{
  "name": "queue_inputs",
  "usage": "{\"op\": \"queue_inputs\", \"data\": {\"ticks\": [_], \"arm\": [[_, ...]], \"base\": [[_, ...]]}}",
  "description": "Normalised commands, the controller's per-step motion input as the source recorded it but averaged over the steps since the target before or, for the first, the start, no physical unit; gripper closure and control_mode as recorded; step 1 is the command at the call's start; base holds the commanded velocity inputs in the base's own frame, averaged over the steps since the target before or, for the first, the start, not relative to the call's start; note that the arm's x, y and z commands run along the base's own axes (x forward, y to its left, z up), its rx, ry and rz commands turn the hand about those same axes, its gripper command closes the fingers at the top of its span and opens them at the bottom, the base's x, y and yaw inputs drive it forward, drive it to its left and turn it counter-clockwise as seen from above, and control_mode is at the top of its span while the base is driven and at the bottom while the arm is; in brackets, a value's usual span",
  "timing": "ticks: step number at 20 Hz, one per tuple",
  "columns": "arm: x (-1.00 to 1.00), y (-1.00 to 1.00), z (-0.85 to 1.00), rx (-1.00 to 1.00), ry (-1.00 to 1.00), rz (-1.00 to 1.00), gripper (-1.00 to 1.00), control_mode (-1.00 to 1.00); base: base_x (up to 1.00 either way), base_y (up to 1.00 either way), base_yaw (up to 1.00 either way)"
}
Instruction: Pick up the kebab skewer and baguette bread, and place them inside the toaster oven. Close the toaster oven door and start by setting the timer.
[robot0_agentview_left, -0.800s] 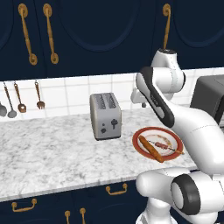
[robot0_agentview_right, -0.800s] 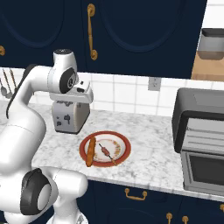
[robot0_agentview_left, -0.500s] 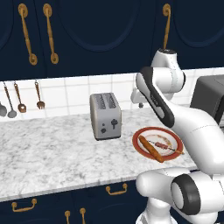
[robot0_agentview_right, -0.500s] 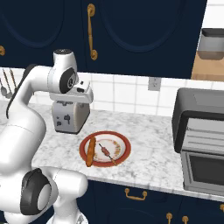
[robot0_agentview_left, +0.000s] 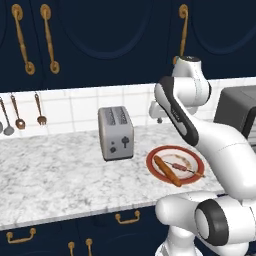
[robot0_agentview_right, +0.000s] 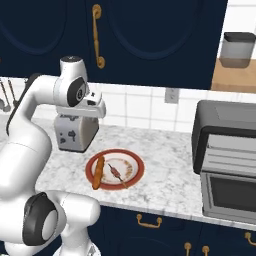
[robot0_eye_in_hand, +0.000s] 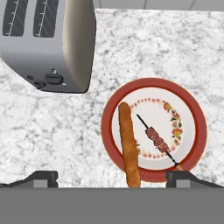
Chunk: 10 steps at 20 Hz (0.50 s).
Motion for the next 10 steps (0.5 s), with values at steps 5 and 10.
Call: {"op": "queue_inputs", "data": {"ticks": [5,10], "arm": [[0.00,0.00,0.00,0.00,0.00,0.00,-1.00,1.00],[0.00,0.00,0.00,0.00,0.00,0.00,-1.00,1.00]], "base": [[0.08,-0.51,0.00],[0.11,-0.48,0.00]]}}
